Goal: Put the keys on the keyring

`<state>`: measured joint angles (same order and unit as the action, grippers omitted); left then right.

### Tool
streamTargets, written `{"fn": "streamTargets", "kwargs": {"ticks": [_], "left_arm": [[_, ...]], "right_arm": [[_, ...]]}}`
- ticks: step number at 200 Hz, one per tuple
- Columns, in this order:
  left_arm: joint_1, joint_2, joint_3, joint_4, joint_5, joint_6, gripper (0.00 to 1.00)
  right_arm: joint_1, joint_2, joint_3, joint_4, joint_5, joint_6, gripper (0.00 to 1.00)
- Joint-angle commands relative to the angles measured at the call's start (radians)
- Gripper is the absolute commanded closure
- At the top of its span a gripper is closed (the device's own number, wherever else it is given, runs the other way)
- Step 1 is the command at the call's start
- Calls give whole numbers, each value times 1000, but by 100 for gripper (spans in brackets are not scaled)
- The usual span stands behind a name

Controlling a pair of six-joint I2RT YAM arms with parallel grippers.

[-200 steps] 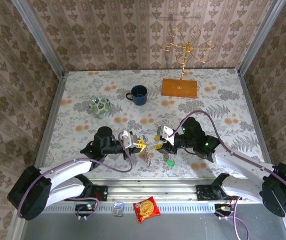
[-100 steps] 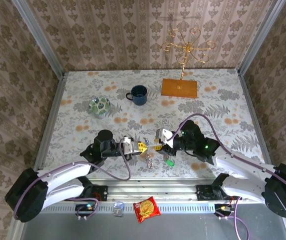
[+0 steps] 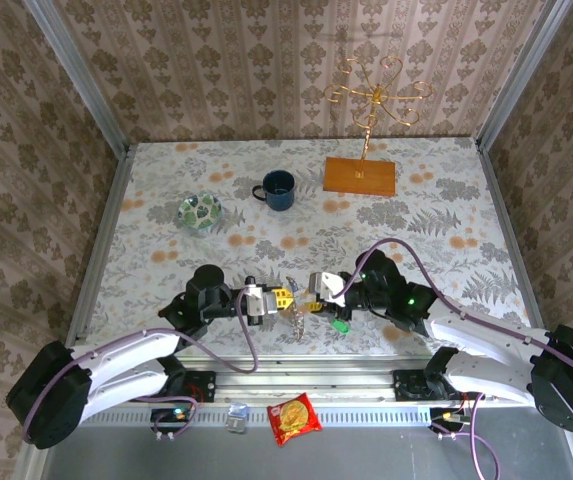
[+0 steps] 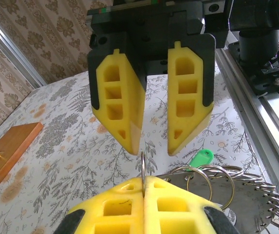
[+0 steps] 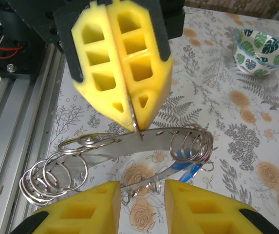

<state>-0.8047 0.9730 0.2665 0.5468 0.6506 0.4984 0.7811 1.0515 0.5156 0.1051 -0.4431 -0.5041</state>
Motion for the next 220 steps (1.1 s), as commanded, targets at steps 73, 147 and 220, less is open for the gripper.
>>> {"fn": "streamTargets", "kwargs": {"ticks": [73, 147, 220], "left_arm": [[-12, -24, -3, -7, -165, -204, 100], [-14, 8, 5, -10, -170, -212, 100], [-16, 56, 11, 29, -140, -204, 100]], "right_arm": [[112, -85, 130, -683, 527, 1139, 77], [152, 154, 191, -734, 571, 1426, 63], [42, 334, 227, -653, 389, 1463, 69]]}}
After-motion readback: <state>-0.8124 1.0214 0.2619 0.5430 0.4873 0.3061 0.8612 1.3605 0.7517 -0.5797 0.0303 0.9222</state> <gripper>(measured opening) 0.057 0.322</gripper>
